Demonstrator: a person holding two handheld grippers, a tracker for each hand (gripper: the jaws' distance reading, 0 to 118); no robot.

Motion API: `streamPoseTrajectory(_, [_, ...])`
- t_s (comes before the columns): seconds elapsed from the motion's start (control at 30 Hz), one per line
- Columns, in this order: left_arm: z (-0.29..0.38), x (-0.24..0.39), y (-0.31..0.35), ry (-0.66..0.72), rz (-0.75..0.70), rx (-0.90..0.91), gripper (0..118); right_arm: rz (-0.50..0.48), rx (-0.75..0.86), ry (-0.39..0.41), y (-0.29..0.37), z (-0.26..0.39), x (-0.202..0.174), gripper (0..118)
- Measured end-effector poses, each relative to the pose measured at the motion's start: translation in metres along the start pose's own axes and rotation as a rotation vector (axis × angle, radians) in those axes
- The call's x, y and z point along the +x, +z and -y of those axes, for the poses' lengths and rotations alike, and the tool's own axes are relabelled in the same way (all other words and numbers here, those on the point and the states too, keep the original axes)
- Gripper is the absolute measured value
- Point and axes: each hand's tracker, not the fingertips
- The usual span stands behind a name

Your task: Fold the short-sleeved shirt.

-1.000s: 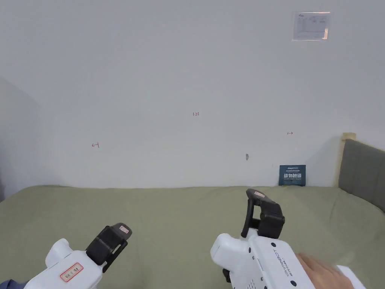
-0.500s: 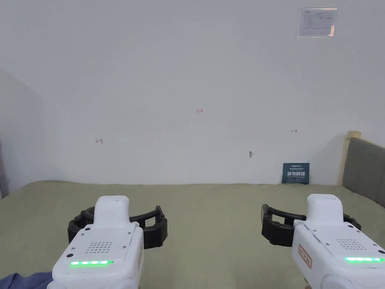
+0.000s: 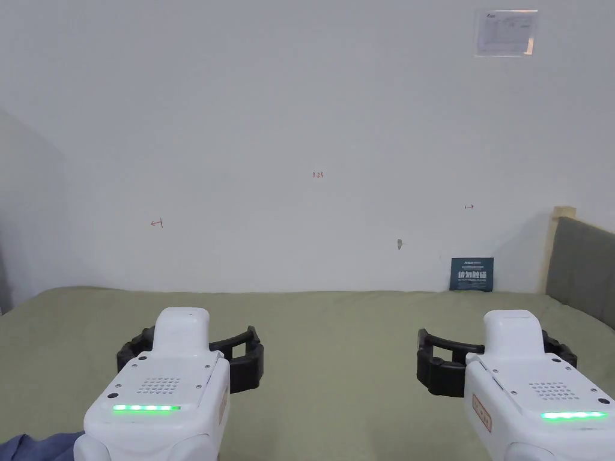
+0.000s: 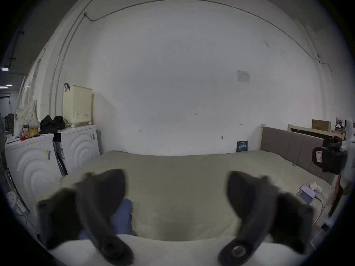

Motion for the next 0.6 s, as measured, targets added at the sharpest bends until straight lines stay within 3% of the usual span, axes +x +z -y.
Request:
streamPoseTrajectory(0.03, [0.000, 0.001, 0.000, 0.002, -0.004, 0.003, 68, -0.006, 0.000, 0.001, 0.002, 0.000, 0.000, 102])
streamPoseTrajectory(0.07, [0.000, 0.001, -0.001, 0.002, -0.003, -0.002, 25, -0.011, 0.011, 0.007, 0.004, 0.000, -0.001, 61])
streamPoseTrajectory(0.1, [0.001, 0.001, -0.004, 0.001, -0.013, -0.012, 3, 0.019, 0.025, 0.020, 0.003, 0.000, -0.001, 1])
streamPoseTrajectory(0.13, [0.002, -0.001, -0.005, 0.008, -0.011, -0.012, 3, 0.067, 0.025, 0.040, 0.003, 0.006, -0.001, 0])
streamPoseTrajectory(0.23, [0.002, 0.001, -0.003, 0.031, 0.049, -0.025, 0, -0.004, 0.009, -0.007, 0.004, 0.003, 0.003, 0])
streamPoseTrajectory(0.3, [0.002, 0.006, -0.002, -0.023, 0.027, -0.008, 0, 0.017, 0.023, 0.023, 0.004, 0.008, 0.001, 0])
streamPoseTrajectory(0.6, [0.001, 0.005, -0.003, -0.012, 0.047, -0.014, 0, 0.013, -0.007, 0.034, 0.003, 0.009, -0.003, 0])
